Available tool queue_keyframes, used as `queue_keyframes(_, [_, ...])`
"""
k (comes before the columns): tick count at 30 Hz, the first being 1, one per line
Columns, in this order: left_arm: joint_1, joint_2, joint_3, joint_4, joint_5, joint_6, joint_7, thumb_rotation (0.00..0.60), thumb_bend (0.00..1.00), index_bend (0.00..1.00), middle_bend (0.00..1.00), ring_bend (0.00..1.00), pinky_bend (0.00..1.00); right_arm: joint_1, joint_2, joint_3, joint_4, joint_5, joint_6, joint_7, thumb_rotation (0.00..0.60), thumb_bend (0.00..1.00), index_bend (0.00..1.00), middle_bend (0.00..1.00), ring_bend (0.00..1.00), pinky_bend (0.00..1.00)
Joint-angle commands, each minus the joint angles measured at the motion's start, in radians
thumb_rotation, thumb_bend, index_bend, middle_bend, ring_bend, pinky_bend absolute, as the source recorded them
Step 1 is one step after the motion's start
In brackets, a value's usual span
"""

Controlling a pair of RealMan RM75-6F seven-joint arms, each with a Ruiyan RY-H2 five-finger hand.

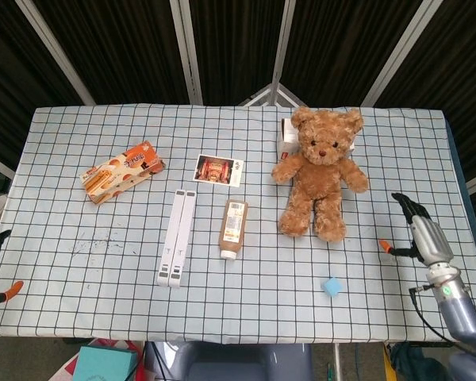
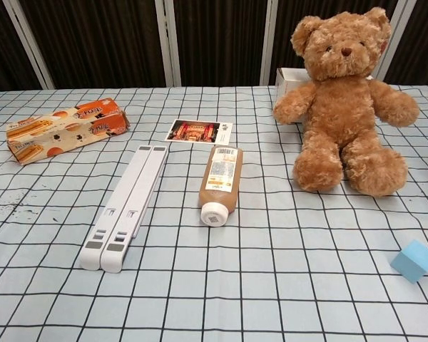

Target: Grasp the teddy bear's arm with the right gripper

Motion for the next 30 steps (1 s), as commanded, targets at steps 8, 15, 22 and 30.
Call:
queue_keyframes(8, [0.0,0.004,-0.015,0.005,-0.031,0.0,-0.001,0.6,0.24,0.13,0.0,0.0,0.03,0.2,-0.075,0.119,0.152,0.297,-0.227,-0.087,0.6,0.28,0.03,0.16,0.13,0.0])
queue_keyframes(15, [-0.005,-0.001,-0.018,0.008,-0.045,-0.009,0.013,0.6,0.24,0.13,0.0,0.0,0.03,0.259,-0.134,0.131,0.224,0.448,-0.237,-0.187,0.6,0.28,0.06,0.25,0.18,0.0])
queue_keyframes(22, [-0.016,-0.012,-0.017,0.01,-0.056,-0.026,0.04,0.6,0.24,0.13,0.0,0.0,0.03,0.314,-0.18,0.13,0.274,0.574,-0.264,-0.272,0.6,0.28,0.08,0.27,0.18,0.0])
queue_keyframes(30, [-0.024,-0.018,-0.026,0.014,-0.082,-0.037,0.053,0.6,0.24,0.13,0.0,0.0,0.03,0.35,-0.226,0.118,0.311,0.637,-0.262,-0.338,0.6,0.28,0.13,0.28,0.18,0.0])
